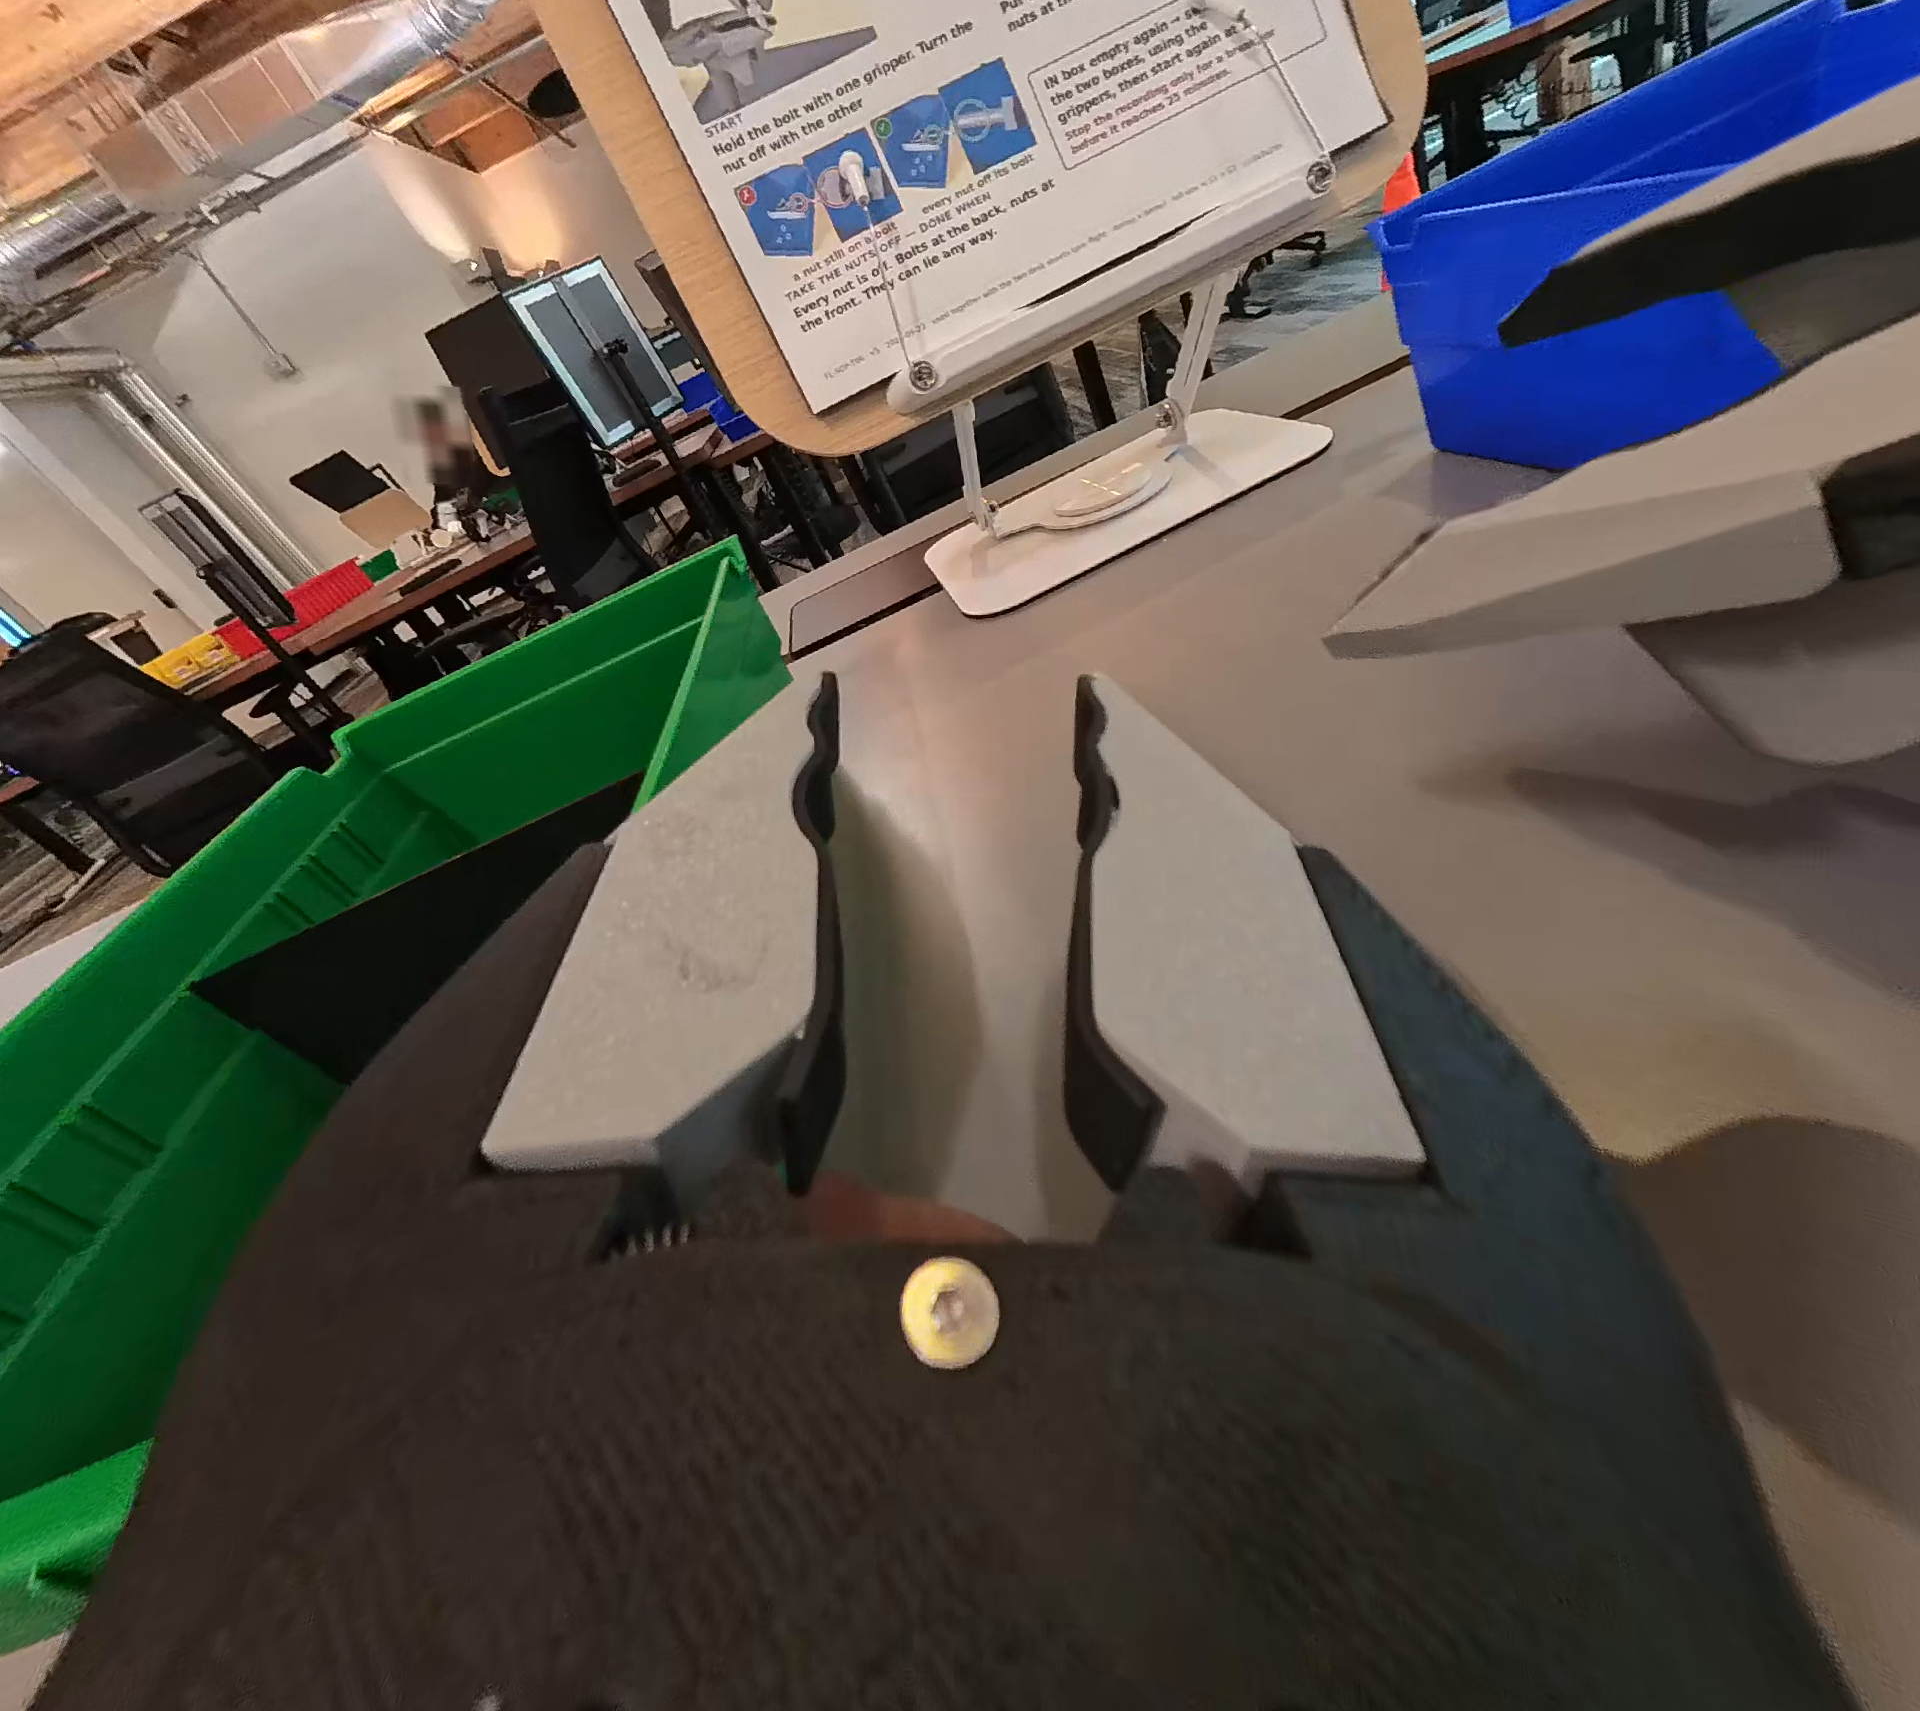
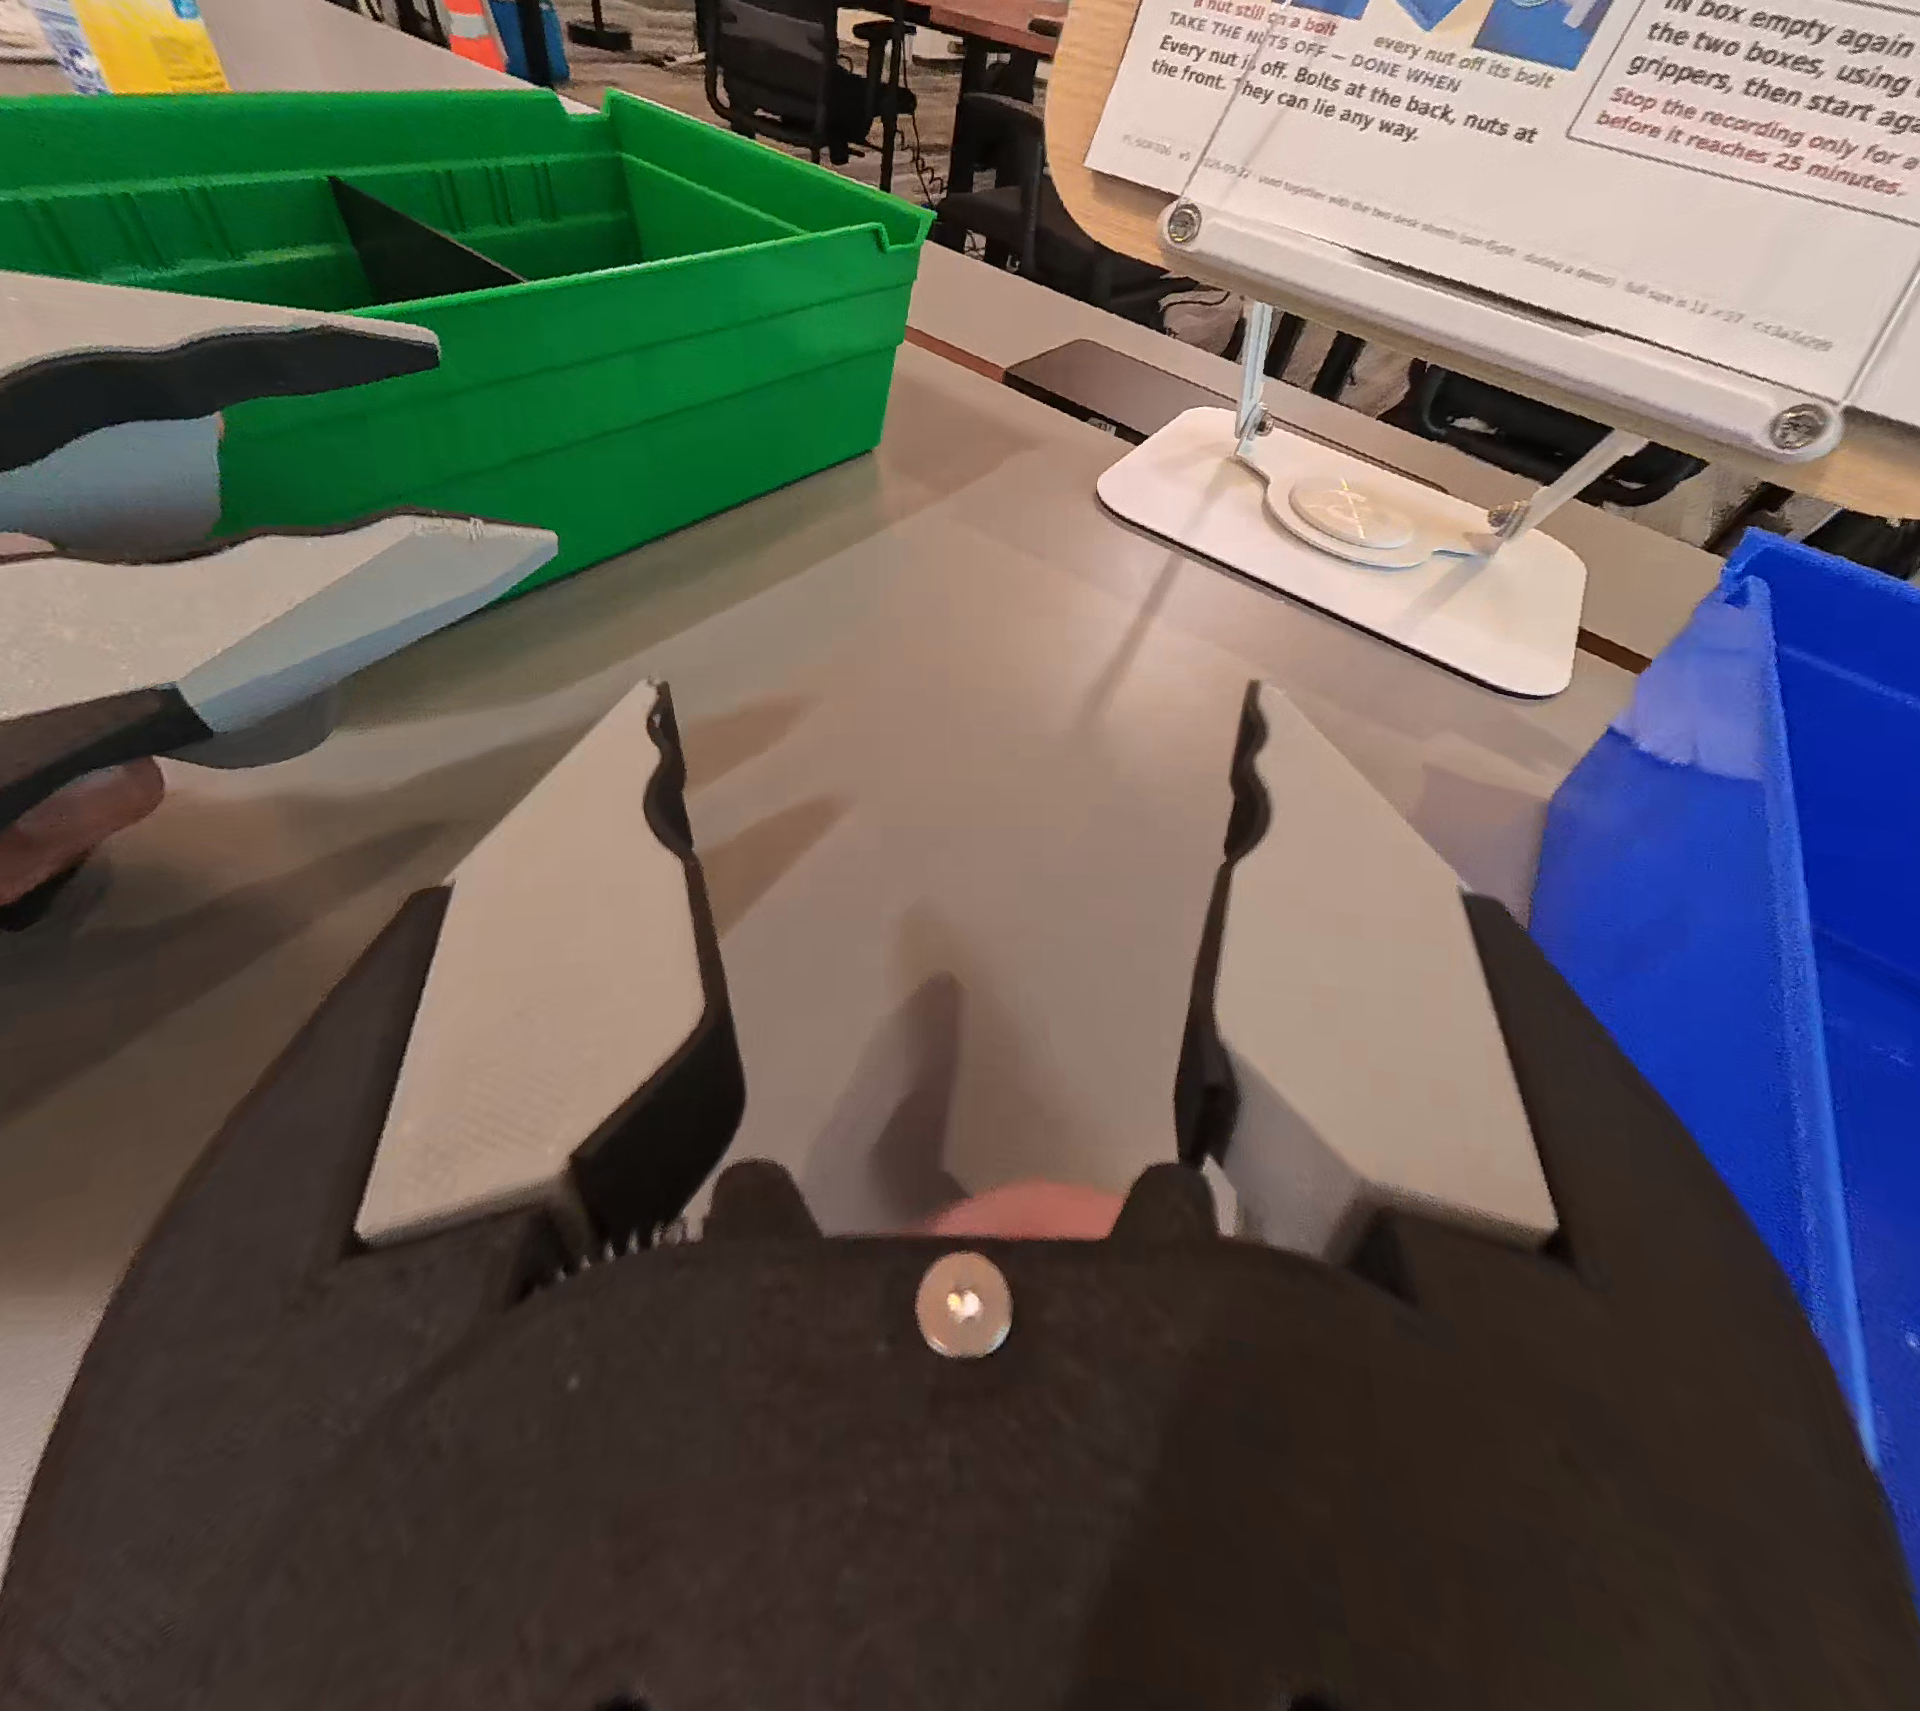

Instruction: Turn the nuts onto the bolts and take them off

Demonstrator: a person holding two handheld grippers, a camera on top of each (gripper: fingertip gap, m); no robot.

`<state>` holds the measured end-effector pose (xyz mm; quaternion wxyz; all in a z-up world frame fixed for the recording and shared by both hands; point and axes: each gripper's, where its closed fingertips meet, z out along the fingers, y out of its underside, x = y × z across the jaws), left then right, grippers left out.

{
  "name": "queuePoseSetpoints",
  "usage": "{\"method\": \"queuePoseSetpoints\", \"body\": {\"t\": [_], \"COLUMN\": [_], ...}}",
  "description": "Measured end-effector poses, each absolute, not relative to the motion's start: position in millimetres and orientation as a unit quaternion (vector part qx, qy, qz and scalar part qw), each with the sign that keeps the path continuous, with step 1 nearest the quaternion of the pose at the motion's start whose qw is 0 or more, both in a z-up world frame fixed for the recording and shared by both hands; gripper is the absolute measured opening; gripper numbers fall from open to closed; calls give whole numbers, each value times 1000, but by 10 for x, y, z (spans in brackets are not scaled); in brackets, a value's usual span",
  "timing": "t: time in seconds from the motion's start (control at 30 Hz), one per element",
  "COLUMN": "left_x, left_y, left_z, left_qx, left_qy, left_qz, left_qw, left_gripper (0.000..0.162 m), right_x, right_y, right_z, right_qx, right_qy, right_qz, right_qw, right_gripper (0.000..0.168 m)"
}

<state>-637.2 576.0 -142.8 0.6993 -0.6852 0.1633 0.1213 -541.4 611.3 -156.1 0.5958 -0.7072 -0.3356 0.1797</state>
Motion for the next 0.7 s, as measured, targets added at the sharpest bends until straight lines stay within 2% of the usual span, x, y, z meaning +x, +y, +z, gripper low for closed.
{"method": "queuePoseSetpoints", "body": {"t": [0.27,0.4,0.6,0.7], "left_x": [-6371,-6422,-6496,-6532], "left_y": [5663,5642,5537,5434], "left_z": [-1395,-1383,-1337,-1141], "left_qx": [-680,-687,-684,-684], "left_qy": [160,135,124,120], "left_qz": [99,71,58,19], "left_qw": [709,710,716,719], "left_gripper": [43,60,63,64], "right_x": [-5439,-5445,-5428,-5413], "right_y": [6121,6116,6129,6132], "right_z": [-1617,-1633,-1649,-1603], "right_qx": [-705,-705,-706,-705], "right_qy": [-349,-351,-349,-345], "right_qz": [163,162,161,167], "right_qw": [596,595,594,597], "right_gripper": [102,99,97,96]}}
